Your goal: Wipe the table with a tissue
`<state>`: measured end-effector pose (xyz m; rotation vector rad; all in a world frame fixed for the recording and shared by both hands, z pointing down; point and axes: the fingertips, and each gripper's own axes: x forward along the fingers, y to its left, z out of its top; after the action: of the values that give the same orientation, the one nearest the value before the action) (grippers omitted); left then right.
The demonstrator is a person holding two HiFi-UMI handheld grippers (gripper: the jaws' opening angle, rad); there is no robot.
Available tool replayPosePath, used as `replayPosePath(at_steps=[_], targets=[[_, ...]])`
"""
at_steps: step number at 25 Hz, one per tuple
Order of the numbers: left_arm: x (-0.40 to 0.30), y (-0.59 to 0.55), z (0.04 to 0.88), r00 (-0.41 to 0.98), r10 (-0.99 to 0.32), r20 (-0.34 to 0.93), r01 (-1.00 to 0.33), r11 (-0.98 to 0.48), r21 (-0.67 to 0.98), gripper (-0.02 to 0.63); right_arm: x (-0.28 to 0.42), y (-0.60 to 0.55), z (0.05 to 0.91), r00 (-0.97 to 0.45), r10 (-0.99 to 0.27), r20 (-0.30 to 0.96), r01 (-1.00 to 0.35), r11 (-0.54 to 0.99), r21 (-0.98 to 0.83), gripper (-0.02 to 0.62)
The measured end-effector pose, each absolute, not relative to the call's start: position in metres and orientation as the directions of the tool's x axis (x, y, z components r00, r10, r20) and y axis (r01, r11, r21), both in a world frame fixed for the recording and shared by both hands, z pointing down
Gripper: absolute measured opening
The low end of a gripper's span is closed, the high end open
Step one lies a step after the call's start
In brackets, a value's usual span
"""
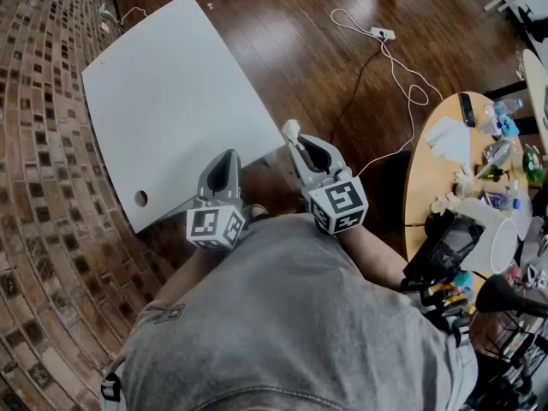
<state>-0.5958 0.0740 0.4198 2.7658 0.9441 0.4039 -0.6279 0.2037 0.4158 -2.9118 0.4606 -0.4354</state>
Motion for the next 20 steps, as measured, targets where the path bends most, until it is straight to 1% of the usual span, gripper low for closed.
replayPosePath(at_steps=[10, 15, 20], targets=[[-0.556, 0.204, 0.408, 0.767, 0.612, 0.193, 0.565, -0.786, 0.251, 0.002, -0.591, 0.33, 0.398, 0.914, -0.337, 0.226, -0.297, -0.935, -0.193, 0.063], [-0.542, 0.26, 0.404, 0.753, 0.626, 0.202, 0.584, -0.777, 0.234, 0.002, -0.582, 0.385, 0.393, 0.925, -0.316, 0.213, -0.276, -0.941, -0.198, 0.063], [-0.529, 0.291, 0.403, 0.733, 0.64, 0.229, 0.604, -0.768, 0.215, 0.002, -0.573, 0.415, 0.398, 0.93, -0.298, 0.215, -0.247, -0.941, -0.232, 0.063]])
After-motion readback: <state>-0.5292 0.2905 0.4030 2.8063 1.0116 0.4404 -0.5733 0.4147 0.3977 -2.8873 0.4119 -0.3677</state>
